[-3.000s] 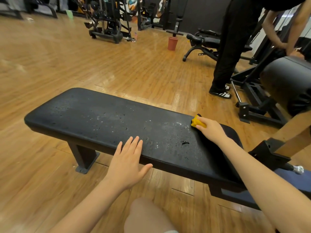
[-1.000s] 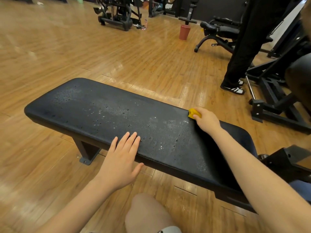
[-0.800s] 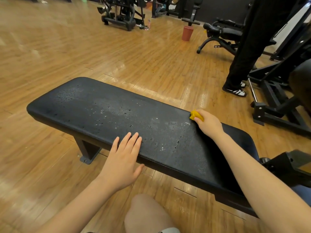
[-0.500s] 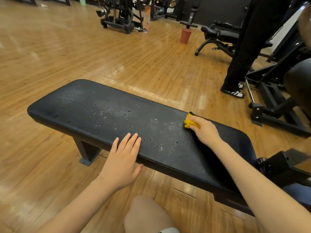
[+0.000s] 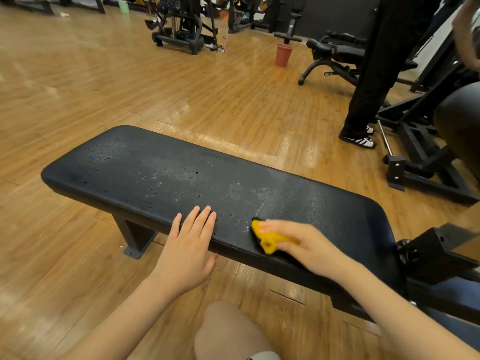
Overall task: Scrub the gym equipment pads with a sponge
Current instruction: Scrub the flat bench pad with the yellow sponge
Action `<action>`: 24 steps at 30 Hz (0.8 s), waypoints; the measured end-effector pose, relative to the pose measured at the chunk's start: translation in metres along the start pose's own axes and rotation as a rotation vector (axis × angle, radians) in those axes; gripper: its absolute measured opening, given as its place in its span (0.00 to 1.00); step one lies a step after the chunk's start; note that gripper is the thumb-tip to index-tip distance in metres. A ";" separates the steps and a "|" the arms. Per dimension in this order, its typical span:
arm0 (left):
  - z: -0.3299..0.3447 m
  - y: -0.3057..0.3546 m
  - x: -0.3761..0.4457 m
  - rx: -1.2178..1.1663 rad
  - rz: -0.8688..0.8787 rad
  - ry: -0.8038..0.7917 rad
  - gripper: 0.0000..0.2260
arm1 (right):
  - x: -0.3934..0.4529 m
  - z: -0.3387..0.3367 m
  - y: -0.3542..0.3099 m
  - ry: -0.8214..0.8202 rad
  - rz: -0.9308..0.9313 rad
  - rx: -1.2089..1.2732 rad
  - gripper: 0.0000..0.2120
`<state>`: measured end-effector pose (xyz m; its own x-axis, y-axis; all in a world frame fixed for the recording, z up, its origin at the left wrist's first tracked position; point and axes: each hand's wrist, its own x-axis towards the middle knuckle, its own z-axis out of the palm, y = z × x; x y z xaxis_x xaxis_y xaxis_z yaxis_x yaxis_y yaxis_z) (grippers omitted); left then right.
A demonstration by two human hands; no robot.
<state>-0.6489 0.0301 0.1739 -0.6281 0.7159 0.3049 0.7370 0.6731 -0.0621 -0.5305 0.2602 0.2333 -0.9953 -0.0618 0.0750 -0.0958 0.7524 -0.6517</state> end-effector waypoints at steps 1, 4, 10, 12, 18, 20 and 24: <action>0.000 0.000 0.000 -0.002 -0.003 -0.018 0.39 | 0.009 -0.009 0.005 0.060 0.032 0.021 0.19; 0.000 0.000 -0.001 -0.002 -0.010 -0.062 0.39 | 0.051 -0.038 0.032 0.316 0.179 -0.053 0.19; -0.006 -0.001 0.000 0.004 0.000 -0.072 0.40 | 0.111 -0.056 0.078 0.216 0.473 -0.316 0.18; -0.004 -0.001 -0.001 0.004 -0.001 -0.082 0.40 | 0.111 -0.053 0.078 0.200 0.463 -0.382 0.19; -0.006 0.002 0.000 -0.031 -0.025 -0.129 0.36 | 0.104 -0.049 0.076 0.208 0.430 -0.441 0.17; -0.007 0.002 0.000 -0.033 -0.027 -0.152 0.36 | 0.102 -0.046 0.071 0.232 0.419 -0.438 0.16; -0.007 0.000 -0.001 -0.052 -0.019 -0.194 0.37 | 0.091 -0.031 0.053 0.204 0.344 -0.404 0.19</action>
<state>-0.6471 0.0281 0.1804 -0.6746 0.7289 0.1168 0.7333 0.6799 -0.0074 -0.6261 0.3149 0.2286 -0.9410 0.3288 0.0800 0.2868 0.9005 -0.3268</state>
